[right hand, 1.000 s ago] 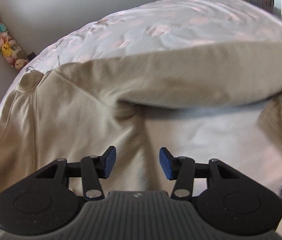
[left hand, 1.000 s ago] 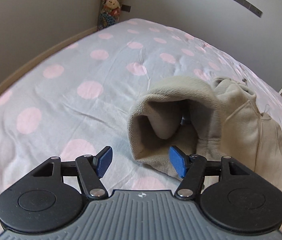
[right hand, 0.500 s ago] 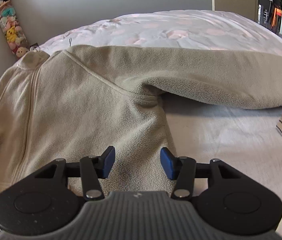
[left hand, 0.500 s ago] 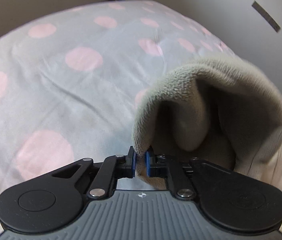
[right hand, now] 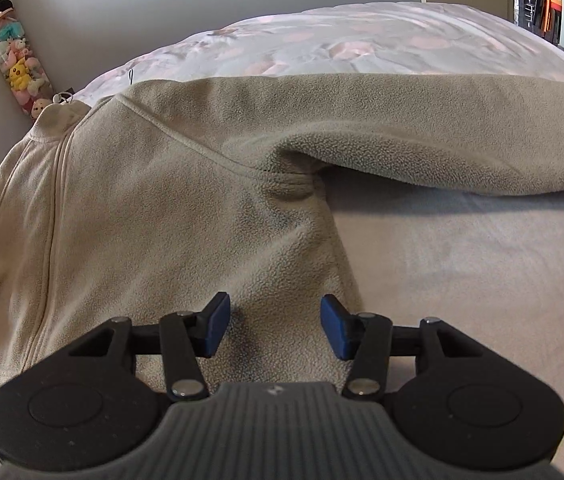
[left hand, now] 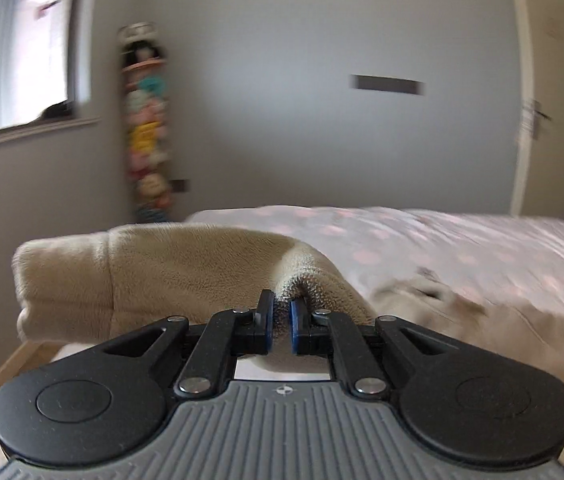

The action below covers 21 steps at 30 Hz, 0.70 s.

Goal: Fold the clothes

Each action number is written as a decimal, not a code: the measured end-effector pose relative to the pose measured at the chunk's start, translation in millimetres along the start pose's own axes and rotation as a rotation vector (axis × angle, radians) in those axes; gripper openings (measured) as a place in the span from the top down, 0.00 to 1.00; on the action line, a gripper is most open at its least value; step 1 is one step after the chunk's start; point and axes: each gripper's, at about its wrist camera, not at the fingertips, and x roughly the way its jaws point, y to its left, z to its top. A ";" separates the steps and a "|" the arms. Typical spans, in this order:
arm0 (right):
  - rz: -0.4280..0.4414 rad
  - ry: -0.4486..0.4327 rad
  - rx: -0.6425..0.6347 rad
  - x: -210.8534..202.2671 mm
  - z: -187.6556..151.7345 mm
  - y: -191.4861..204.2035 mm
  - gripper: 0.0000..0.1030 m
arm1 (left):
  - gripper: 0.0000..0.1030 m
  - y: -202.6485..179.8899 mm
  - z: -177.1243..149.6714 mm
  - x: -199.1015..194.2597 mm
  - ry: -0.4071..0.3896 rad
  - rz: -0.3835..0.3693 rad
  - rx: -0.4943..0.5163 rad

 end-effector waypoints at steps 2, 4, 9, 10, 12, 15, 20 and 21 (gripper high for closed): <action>0.008 -0.003 0.002 -1.0 -0.4 -0.7 0.48 | 0.94 -35.6 -18.1 6.2 0.050 -0.067 0.054; 0.015 -0.004 0.008 -1.9 -0.5 -1.5 0.48 | 0.94 -71.3 -40.3 16.2 0.114 -0.132 0.098; 0.035 -0.011 0.024 -4.6 -0.8 -5.0 0.48 | 0.94 -128.6 -96.7 55.9 0.356 -0.237 0.200; 0.039 -0.012 0.028 -5.0 -0.9 -5.7 0.48 | 0.93 -134.7 -105.7 61.2 0.380 -0.241 0.238; 0.047 -0.013 0.042 -5.4 -0.7 -8.0 0.48 | 0.91 -139.1 -110.7 64.5 0.419 -0.251 0.272; 0.057 -0.014 0.063 -5.0 -0.5 -11.1 0.48 | 0.82 -134.0 -107.8 56.6 0.463 -0.304 0.269; 0.072 -0.014 0.070 -4.8 0.2 -12.3 0.47 | 0.48 -103.3 -87.6 14.7 0.419 -0.368 0.228; 0.075 -0.013 0.071 -4.9 0.4 -12.2 0.47 | 0.48 -91.9 -84.3 8.5 0.407 -0.356 0.201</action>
